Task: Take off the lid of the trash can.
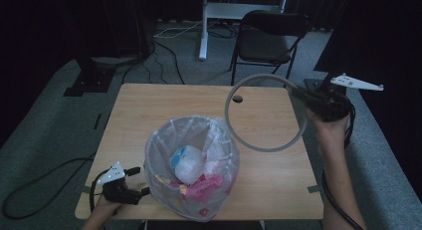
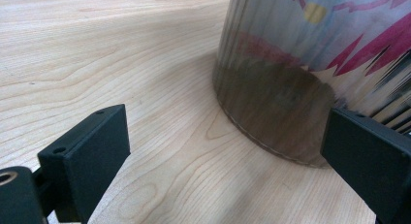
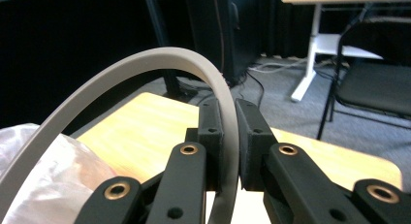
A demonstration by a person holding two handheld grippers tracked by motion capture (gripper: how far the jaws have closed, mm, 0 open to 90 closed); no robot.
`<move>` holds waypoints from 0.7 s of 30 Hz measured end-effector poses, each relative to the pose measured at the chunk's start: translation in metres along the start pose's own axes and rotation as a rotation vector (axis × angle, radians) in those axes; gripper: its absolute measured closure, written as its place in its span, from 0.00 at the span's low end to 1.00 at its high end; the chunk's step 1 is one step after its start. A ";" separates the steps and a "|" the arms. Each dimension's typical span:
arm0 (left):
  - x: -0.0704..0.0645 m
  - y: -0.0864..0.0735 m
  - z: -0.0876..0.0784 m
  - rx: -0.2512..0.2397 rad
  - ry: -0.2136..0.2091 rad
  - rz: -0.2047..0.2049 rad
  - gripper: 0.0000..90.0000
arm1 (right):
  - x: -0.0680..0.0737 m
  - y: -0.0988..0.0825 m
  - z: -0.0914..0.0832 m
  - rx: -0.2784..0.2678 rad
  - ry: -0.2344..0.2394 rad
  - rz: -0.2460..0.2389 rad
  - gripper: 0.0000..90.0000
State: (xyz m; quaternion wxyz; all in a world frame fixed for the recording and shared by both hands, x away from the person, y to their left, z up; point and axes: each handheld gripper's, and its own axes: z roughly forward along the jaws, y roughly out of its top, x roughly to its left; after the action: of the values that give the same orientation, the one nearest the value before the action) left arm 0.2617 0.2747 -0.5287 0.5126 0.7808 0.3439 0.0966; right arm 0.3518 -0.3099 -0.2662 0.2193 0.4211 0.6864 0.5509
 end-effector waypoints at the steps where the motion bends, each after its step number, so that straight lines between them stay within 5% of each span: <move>1: 0.000 0.000 0.000 0.000 0.000 -0.001 0.04 | -0.004 -0.003 -0.001 0.002 -0.011 0.011 0.92; 14: 0.000 0.000 0.000 -0.002 -0.001 -0.004 0.04 | -0.040 -0.064 0.006 0.077 -0.058 0.116 0.92; 21: 0.000 0.000 0.000 -0.002 0.000 -0.002 0.04 | -0.055 -0.107 0.016 0.105 -0.037 0.173 0.92</move>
State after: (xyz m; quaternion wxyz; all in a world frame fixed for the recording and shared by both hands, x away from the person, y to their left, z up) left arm 0.2613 0.2749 -0.5287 0.5133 0.7800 0.3448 0.0963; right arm 0.3579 -0.3500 -0.3801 0.1614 0.4996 0.6712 0.5233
